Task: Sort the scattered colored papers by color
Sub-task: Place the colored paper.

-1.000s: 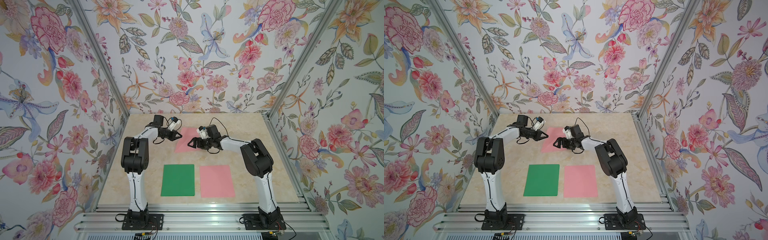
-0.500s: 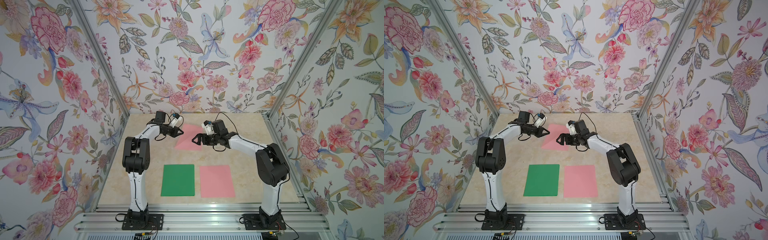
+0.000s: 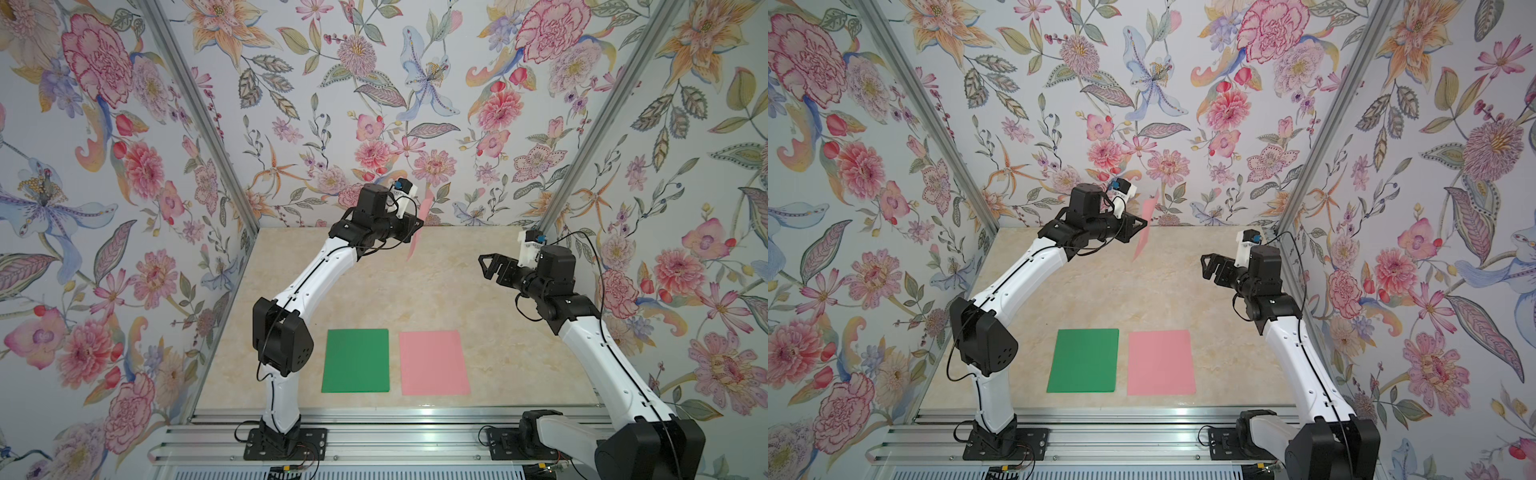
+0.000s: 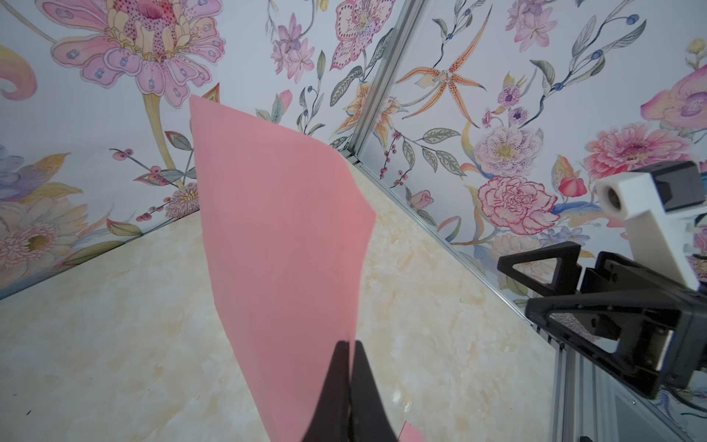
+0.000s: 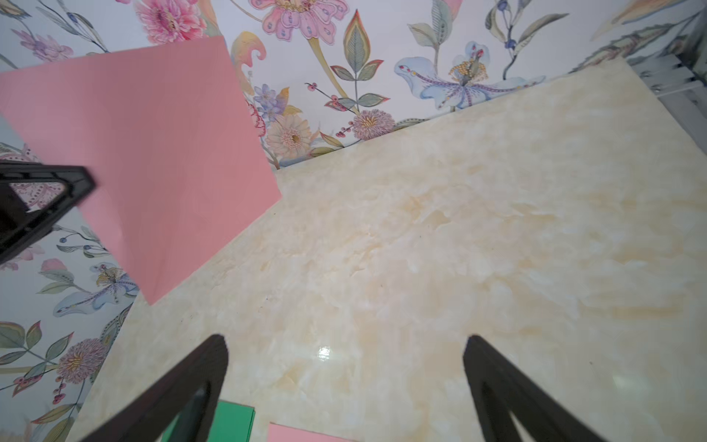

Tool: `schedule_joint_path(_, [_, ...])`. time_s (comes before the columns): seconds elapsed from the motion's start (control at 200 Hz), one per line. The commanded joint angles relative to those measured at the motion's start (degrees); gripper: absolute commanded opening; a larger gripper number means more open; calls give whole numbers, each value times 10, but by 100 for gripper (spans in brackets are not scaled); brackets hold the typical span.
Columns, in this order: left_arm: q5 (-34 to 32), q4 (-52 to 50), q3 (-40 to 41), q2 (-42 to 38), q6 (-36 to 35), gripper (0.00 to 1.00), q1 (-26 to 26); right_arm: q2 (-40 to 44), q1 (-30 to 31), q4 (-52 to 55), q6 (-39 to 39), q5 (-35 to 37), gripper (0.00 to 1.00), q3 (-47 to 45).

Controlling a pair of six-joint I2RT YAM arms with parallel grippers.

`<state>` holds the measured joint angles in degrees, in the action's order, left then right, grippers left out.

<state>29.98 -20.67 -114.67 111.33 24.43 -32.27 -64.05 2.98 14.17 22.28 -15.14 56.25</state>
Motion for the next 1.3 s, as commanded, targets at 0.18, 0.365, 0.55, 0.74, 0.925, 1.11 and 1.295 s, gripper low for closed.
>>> schedule_joint_path(0.18, [-129, 27, 87, -77, 154, 0, -108, 105, -64, 74, -3, 1, 100, -6])
schedule_joint_path(0.365, [-132, 145, 277, -152, 295, 0, -151, 118, -66, 60, 15, -40, 100, -43])
schedule_joint_path(0.55, [-165, 161, 424, -186, 329, 0, -185, 120, -63, 20, 36, -81, 100, -107])
schedule_joint_path(0.74, [-168, 179, 500, -132, 338, 0, -202, 96, -26, -26, 51, -79, 100, -138])
schedule_joint_path(0.925, [-156, 195, 487, -82, 344, 0, -213, 54, 30, -49, 51, -55, 100, -132])
schedule_joint_path(1.11, [-143, 194, 490, -82, 338, 0, -213, 28, 56, -64, 51, -50, 100, -135])
schedule_joint_path(1.295, [-127, 192, 505, -99, 336, 0, -212, 21, 76, -71, 53, -43, 100, -146])
